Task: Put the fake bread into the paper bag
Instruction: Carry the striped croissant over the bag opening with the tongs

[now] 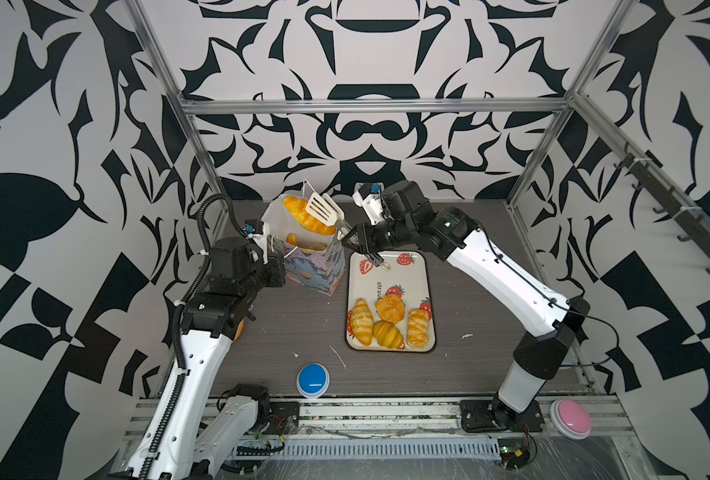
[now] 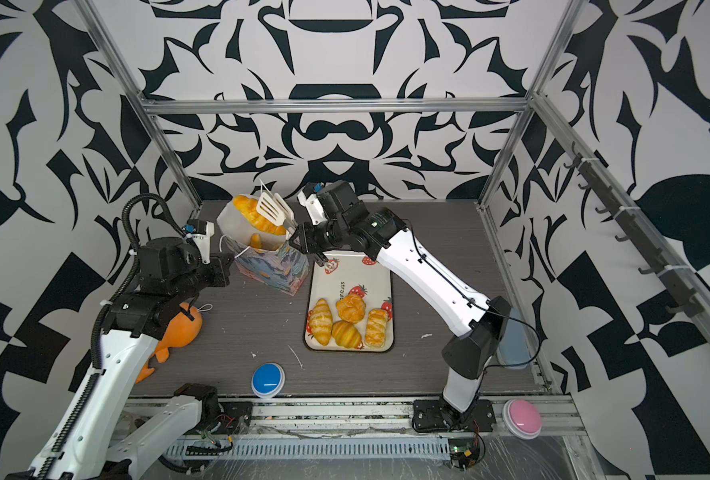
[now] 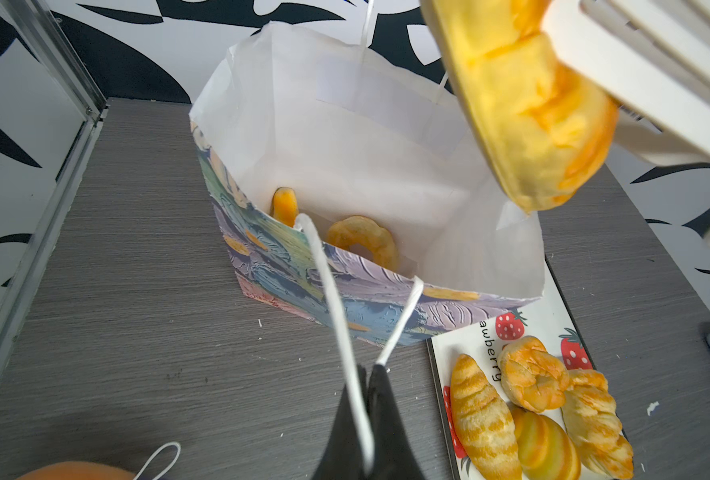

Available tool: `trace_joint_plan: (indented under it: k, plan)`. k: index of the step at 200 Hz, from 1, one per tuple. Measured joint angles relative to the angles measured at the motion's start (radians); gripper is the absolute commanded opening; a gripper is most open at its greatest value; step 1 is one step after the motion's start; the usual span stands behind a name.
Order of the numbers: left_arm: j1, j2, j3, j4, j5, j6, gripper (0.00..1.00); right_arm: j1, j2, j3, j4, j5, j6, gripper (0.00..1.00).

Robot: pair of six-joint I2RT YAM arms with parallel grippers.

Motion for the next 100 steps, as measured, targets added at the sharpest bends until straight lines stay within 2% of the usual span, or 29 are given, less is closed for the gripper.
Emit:
trace_joint_plan:
  k: [100]
  plan:
    - [0.0, 0.0, 0.0, 0.0, 0.0, 0.0, 0.04, 0.001, 0.048, 0.0, 0.015, -0.014, 0.018, 0.36]
